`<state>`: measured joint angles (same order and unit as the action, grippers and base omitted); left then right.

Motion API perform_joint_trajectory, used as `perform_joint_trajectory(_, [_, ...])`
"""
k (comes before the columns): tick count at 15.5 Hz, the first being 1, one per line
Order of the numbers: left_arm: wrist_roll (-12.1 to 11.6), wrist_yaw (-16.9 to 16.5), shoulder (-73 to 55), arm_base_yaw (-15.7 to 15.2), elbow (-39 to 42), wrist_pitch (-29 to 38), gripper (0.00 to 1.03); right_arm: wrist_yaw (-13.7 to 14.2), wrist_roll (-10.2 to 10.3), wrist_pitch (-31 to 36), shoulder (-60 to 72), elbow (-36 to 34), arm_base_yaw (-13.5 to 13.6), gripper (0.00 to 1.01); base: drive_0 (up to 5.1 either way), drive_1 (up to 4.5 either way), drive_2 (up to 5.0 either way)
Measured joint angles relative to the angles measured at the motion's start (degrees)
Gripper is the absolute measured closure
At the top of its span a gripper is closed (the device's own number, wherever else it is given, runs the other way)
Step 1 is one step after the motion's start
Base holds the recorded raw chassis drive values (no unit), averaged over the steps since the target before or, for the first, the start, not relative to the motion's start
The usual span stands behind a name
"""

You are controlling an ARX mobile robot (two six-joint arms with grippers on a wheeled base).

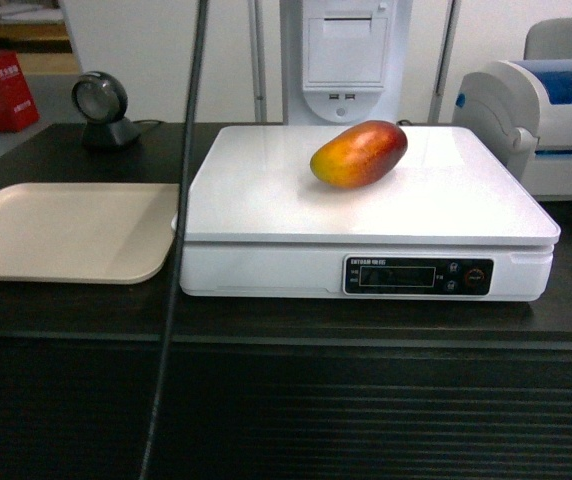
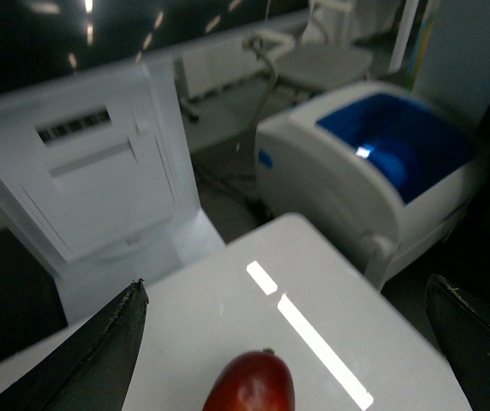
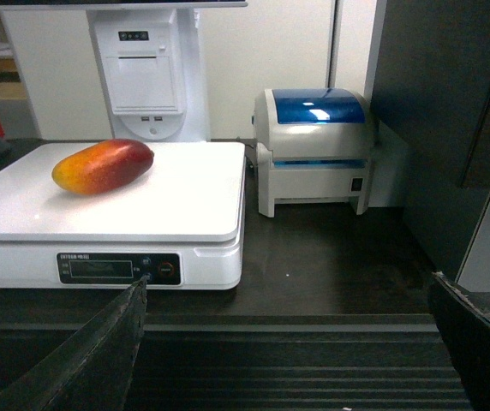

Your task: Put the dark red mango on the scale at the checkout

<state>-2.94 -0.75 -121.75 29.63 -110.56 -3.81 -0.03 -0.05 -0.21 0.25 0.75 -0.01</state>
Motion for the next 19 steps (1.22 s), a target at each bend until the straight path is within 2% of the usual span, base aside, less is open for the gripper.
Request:
perform_joint_trajectory(1, [0.5, -2.2, 5.4, -1.2, 4.8, 3.7, 0.05, 0.0, 0.0, 0.0, 0.0, 0.0, 0.0, 0.03, 0.0, 0.00, 0.0])
perform_joint_trajectory(2, [1.2, -4.4, 16.9, -6.3, 17.5, 13.0, 0.05, 0.0, 0.0, 0.0, 0.0, 0.0, 0.0, 0.03, 0.0, 0.00, 0.0])
perform_joint_trajectory(3, [1.2, -4.6, 32.9, -16.9, 37.2, 18.3, 0.05, 0.0, 0.0, 0.0, 0.0, 0.0, 0.0, 0.03, 0.0, 0.00, 0.0])
perform_joint_trajectory(5, [0.6, -4.3, 40.1, -21.5, 45.5, 19.6, 0.05, 0.0, 0.0, 0.0, 0.0, 0.0, 0.0, 0.03, 0.0, 0.00, 0.0])
perform_joint_trajectory(7, [-0.3, -5.1, 48.4, -27.8, 55.2, 20.0, 0.05, 0.0, 0.0, 0.0, 0.0, 0.0, 0.0, 0.03, 0.0, 0.00, 0.0])
perform_joint_trajectory(10, [-0.3, -5.4, 51.6, -31.7, 60.3, 19.8, 0.05, 0.0, 0.0, 0.0, 0.0, 0.0, 0.0, 0.03, 0.0, 0.00, 0.0])
perform_joint_trajectory(11, [0.5, -3.5, 52.9, -33.5, 65.0, 25.6, 0.12, 0.0, 0.0, 0.0, 0.0, 0.0, 0.0, 0.03, 0.0, 0.00, 0.0])
perform_joint_trajectory(13, [1.8, -4.1, 60.4, -34.7, 77.2, 32.2, 0.35, 0.0, 0.0, 0.0, 0.0, 0.0, 0.0, 0.03, 0.0, 0.00, 0.0])
perform_joint_trajectory(16, [2.6, -3.8, 68.9, -34.2, 88.3, 35.4, 0.70, 0.0, 0.0, 0.0, 0.0, 0.0, 0.0, 0.03, 0.0, 0.00, 0.0])
perform_joint_trajectory(17, [2.6, -3.3, 70.4, -33.7, 91.5, 35.6, 0.82, 0.0, 0.0, 0.0, 0.0, 0.0, 0.0, 0.03, 0.0, 0.00, 0.0])
perform_joint_trajectory(18, [2.6, -0.4, 71.9, -31.6, 93.9, 35.9, 0.93, 0.0, 0.0, 0.0, 0.0, 0.0, 0.0, 0.03, 0.0, 0.00, 0.0])
perform_joint_trajectory(19, [2.7, 0.3, 74.2, -29.6, 96.0, 36.2, 1.01, 0.0, 0.0, 0.0, 0.0, 0.0, 0.0, 0.03, 0.0, 0.00, 0.0])
